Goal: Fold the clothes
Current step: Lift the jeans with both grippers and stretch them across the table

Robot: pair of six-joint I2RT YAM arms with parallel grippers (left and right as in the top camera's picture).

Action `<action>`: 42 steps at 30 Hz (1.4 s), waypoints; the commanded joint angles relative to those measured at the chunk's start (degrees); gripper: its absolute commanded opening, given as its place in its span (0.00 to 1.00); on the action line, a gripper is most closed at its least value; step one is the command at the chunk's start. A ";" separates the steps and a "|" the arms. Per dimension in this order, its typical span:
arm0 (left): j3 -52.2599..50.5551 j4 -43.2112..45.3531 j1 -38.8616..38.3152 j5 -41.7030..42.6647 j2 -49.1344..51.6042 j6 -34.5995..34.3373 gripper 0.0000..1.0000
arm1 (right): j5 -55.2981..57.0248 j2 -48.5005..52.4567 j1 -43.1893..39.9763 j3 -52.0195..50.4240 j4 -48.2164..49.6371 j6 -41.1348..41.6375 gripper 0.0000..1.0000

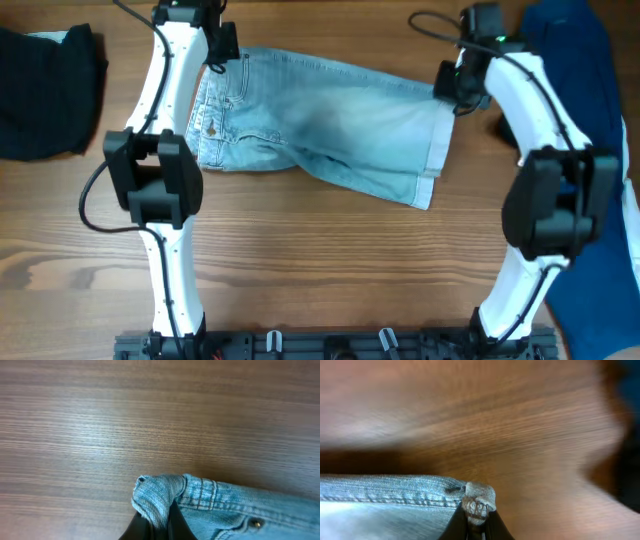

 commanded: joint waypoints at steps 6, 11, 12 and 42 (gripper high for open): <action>0.63 0.57 0.59 -2.93 -16.41 0.11 0.04 | 2.97 -13.09 -2.75 7.69 -4.63 -3.28 0.04; 0.63 3.19 0.59 -2.91 -24.26 0.11 0.04 | 3.02 -20.13 -2.78 11.13 -5.49 -4.28 0.04; 0.63 3.74 0.59 -2.89 -25.75 0.09 0.04 | 3.02 -21.29 -2.78 12.04 -5.64 -4.39 0.04; 0.63 -9.01 0.52 -2.71 -54.38 3.10 0.04 | 5.11 -51.15 -2.78 13.86 -15.69 -8.33 0.04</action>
